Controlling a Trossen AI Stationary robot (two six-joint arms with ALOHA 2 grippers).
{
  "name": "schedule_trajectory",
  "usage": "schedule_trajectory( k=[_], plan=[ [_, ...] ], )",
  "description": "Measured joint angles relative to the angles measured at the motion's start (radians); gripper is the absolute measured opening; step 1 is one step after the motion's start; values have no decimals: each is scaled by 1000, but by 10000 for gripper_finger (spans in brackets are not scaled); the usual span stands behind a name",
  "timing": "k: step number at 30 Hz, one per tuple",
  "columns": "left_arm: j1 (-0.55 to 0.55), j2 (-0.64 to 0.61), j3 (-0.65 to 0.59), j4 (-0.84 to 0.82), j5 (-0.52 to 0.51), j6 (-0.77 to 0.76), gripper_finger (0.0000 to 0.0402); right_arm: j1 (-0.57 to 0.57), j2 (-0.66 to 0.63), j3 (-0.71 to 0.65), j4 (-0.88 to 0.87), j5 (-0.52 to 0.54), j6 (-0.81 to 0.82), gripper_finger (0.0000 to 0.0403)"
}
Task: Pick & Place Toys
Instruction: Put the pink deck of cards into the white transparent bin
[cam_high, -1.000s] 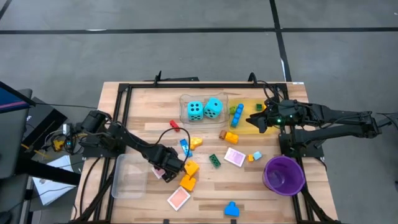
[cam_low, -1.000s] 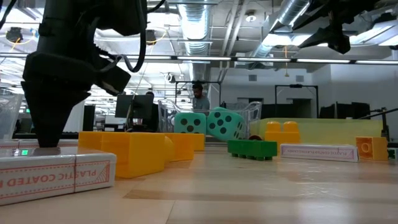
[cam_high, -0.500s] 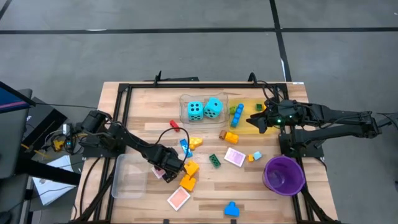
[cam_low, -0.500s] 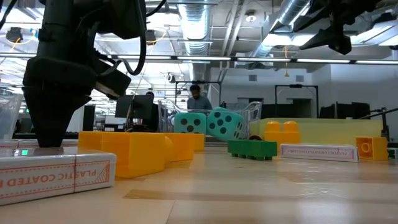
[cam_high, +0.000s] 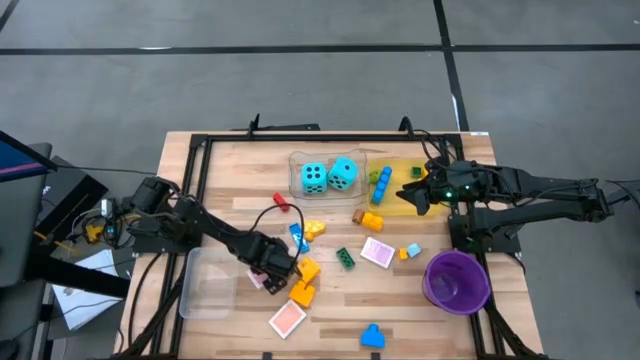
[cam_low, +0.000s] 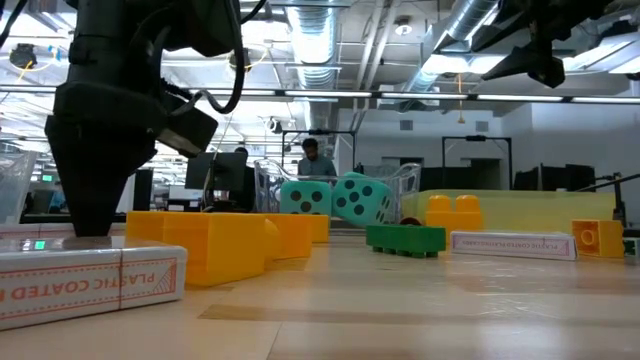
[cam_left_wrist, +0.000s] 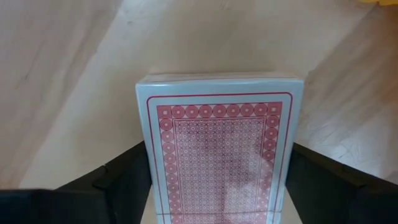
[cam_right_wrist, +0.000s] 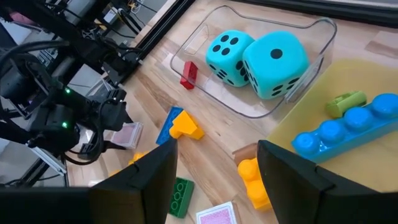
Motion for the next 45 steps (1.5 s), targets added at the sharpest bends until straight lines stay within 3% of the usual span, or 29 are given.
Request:
schedule_trajectory(
  k=[8, 14, 25, 37, 45],
  plan=[
    [54, -10, 49, 26, 107, 60, 304, 0, 0, 0, 1, -27, -90, 214],
    [85, -75, 66, 64, 115, 88, 303, 1, 0, 0, 16, -108, -195, 214],
    [148, -260, 66, 266, 63, 111, 304, 42, 17, -1, 74, -112, -381, 214],
    [164, -291, 66, 515, 122, 166, 304, 176, 160, 0, 456, -185, -879, 214],
    [164, -291, 66, 659, 161, 140, 304, 246, 324, 1, 726, -187, -971, 214]
  ],
)
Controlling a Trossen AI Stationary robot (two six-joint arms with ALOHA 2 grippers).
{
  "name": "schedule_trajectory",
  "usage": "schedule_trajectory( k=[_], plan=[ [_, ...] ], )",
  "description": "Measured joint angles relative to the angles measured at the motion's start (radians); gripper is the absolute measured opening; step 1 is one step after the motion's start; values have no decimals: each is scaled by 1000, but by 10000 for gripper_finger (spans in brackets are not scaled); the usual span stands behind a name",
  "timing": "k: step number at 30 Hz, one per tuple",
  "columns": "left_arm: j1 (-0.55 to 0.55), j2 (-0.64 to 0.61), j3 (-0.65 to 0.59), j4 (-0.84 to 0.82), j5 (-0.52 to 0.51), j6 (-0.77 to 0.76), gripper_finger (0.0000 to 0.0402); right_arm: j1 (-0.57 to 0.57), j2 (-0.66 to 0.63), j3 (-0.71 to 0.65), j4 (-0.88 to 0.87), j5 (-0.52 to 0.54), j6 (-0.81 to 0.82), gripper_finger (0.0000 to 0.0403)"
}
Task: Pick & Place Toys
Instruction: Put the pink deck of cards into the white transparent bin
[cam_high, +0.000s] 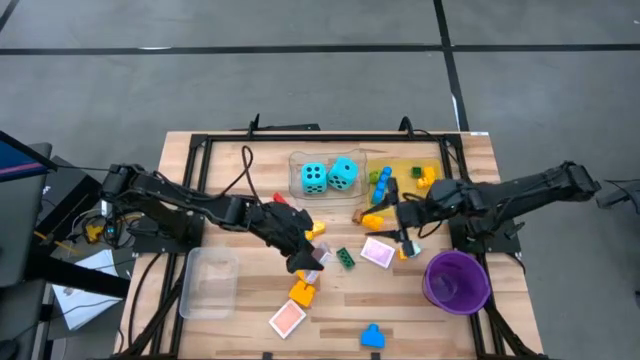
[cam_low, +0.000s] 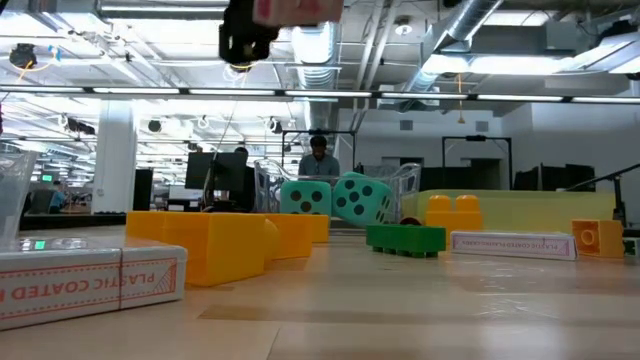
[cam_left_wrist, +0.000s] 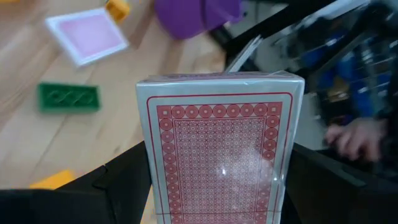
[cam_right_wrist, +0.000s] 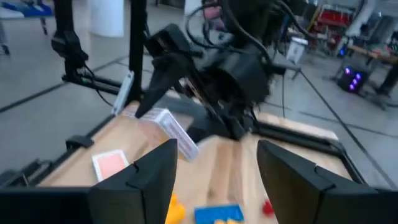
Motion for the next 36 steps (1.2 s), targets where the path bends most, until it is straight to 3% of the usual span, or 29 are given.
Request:
schedule_trajectory(
  k=[5, 20, 29, 33, 36],
  plan=[
    [12, 0, 0, 95, 11, -42, 304, 25, 106, 27, 110, -51, 0, 214],
    [78, 0, 0, 203, 160, -144, 304, 20, 296, 179, 113, -82, -26, 214],
    [78, 0, 0, 265, 200, -171, 304, -16, 403, 255, 111, -269, -23, 213],
    [77, 0, 0, 269, 234, -185, 304, -22, 429, 287, 113, -314, -23, 195],
    [75, 0, 0, 269, 252, -187, 304, -29, 434, 300, 101, -340, -25, 158]
  ],
)
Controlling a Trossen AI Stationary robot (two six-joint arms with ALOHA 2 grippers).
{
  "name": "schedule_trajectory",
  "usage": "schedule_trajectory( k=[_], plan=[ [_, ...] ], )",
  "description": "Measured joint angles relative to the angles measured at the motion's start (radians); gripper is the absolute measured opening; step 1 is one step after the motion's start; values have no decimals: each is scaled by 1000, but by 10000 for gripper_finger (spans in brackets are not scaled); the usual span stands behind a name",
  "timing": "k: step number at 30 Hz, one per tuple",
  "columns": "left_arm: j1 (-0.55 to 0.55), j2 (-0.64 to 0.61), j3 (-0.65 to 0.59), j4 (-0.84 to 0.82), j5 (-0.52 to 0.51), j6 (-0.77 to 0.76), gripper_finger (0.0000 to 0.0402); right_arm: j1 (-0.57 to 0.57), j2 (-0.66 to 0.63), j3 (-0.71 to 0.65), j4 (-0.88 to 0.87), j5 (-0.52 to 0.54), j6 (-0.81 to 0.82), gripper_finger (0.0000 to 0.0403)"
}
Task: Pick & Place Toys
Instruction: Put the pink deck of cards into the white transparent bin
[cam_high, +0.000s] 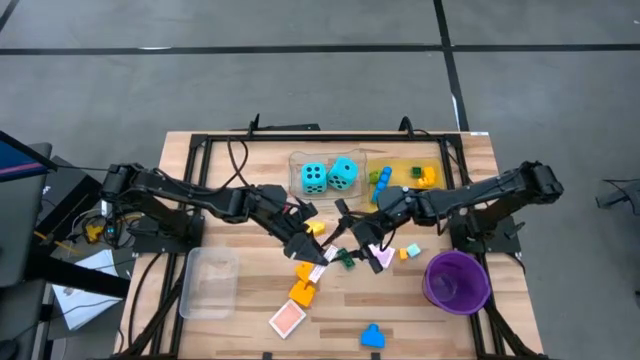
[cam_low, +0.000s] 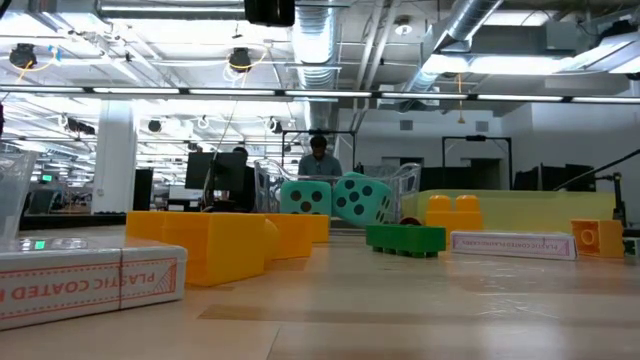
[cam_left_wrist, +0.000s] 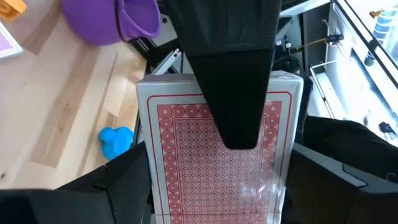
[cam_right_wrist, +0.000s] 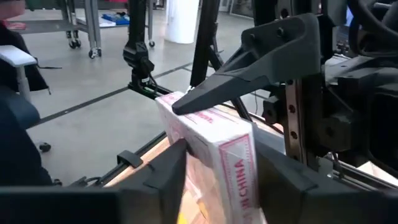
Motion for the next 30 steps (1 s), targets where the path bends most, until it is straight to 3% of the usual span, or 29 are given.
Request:
schedule_trajectory(
  k=[6, 14, 22, 30],
  plan=[
    [1, 1, 0, 1, 43, 8, 312, -9, -3, 5, -16, -40, -7, 61],
    [8, 0, 0, -25, 90, 205, 349, -17, -16, 4, -107, -88, 174, 61],
    [40, 0, 0, -122, 82, 338, 339, -22, -14, 2, -333, -132, 414, 61],
    [21, 0, 0, -155, -129, 339, 311, -27, -14, 2, -388, -76, 518, 64]
  ],
)
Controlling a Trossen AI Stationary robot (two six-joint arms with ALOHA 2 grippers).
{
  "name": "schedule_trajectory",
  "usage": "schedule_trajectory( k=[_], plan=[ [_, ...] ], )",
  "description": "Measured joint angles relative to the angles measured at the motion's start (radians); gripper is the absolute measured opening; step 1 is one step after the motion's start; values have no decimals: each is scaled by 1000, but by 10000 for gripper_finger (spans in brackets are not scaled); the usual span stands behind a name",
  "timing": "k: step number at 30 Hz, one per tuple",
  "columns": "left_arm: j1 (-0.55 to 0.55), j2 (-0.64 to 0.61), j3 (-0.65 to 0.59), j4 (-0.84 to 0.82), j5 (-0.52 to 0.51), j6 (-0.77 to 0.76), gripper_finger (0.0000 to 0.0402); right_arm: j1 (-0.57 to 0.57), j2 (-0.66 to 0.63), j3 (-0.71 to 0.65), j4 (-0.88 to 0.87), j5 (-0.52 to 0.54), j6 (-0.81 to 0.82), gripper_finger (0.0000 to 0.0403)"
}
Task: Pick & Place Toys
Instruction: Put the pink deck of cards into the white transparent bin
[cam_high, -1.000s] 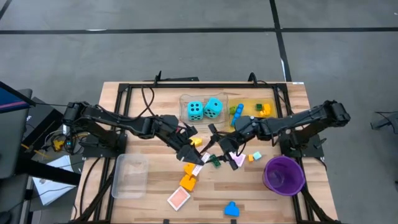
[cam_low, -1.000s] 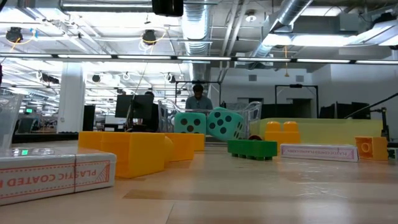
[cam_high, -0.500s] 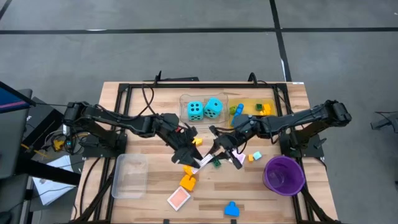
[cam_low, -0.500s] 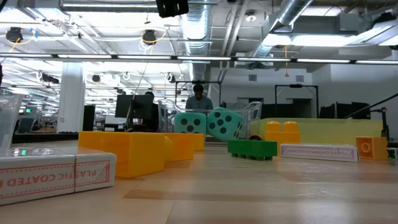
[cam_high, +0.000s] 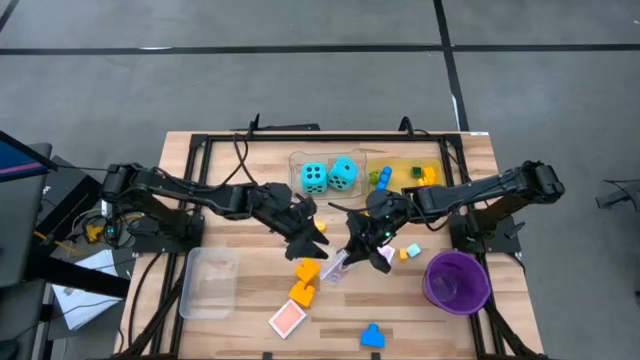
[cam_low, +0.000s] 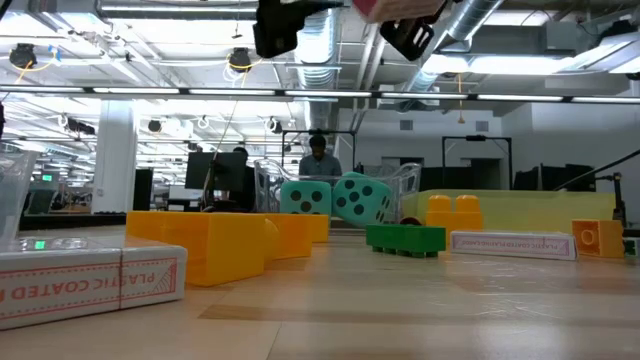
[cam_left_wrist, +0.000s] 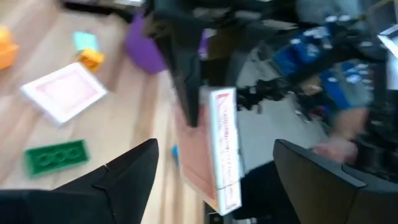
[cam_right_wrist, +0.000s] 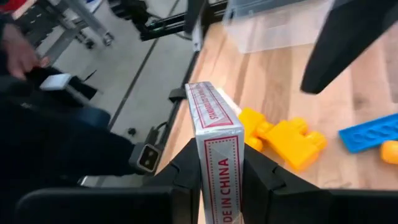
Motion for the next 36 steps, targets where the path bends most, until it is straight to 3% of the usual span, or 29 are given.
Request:
schedule_trajectory(
  k=[5, 18, 28, 36],
  plan=[
    [-34, 0, 0, -74, -108, -18, 285, -32, 0, 0, 5, 19, 61, 65],
    [-59, 0, 0, -74, -262, -22, 238, -87, 0, 0, 12, -24, 135, 67],
    [-53, 0, 0, -71, -255, -16, 199, -94, 0, 0, 58, -23, 140, 67],
    [-53, 0, 0, -74, -272, 5, 194, -108, 0, 0, 76, -24, 140, 67]
  ],
)
